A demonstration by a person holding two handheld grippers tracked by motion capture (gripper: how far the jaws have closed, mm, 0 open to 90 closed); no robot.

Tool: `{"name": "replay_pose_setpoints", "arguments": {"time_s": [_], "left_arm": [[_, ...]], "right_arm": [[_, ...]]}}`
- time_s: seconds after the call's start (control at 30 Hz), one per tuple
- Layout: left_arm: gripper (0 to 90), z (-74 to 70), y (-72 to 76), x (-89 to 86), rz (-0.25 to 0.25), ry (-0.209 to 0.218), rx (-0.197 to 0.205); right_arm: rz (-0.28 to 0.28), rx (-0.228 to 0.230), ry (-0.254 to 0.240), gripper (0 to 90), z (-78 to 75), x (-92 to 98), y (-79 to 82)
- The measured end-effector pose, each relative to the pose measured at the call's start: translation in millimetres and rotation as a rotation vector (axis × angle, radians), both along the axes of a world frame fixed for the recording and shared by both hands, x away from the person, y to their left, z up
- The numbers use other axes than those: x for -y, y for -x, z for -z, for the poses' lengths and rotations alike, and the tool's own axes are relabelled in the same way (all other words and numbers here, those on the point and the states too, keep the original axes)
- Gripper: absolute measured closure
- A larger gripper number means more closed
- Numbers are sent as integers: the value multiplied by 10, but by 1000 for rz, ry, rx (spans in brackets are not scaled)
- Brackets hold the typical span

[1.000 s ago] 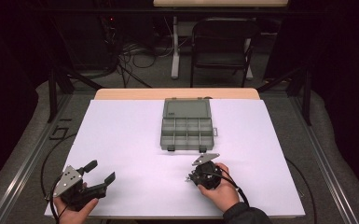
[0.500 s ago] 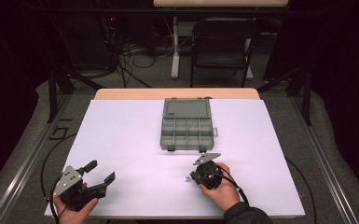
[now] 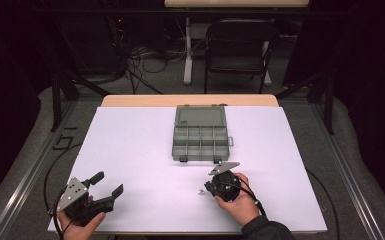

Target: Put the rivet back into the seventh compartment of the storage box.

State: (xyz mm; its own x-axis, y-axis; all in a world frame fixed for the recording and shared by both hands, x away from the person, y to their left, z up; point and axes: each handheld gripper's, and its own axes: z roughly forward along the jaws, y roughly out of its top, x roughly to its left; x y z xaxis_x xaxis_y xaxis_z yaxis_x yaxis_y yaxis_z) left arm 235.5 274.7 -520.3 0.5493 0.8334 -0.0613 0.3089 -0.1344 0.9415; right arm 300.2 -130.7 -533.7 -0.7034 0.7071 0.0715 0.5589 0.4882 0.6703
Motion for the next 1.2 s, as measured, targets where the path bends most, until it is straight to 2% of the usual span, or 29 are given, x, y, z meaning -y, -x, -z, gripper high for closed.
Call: {"name": "replay_pose_setpoints", "arguments": {"time_s": [0.07,0.13,0.2,0.3,0.67,1.0,1.2], "left_arm": [[180,0,0,0,0,0,0],[180,-1,1,-1,-1,0,0],[180,-1,1,-1,-1,0,0],[180,-3,0,-8,1,-7,-1],[180,-1,1,0,-3,0,0],[180,-4,0,-8,0,-7,-2],[180,-3,-2,-9,1,-6,-3]], "right_arm": [[1,4,-4,870,-24,4,0],[9,15,-9,870,-127,20,-12],[9,31,-15,870,-149,22,-26],[10,44,-12,870,-268,37,-72],[17,62,-19,870,-435,59,-152],[50,79,-21,870,-584,68,-345],[84,84,-26,870,-650,72,-535]]}}
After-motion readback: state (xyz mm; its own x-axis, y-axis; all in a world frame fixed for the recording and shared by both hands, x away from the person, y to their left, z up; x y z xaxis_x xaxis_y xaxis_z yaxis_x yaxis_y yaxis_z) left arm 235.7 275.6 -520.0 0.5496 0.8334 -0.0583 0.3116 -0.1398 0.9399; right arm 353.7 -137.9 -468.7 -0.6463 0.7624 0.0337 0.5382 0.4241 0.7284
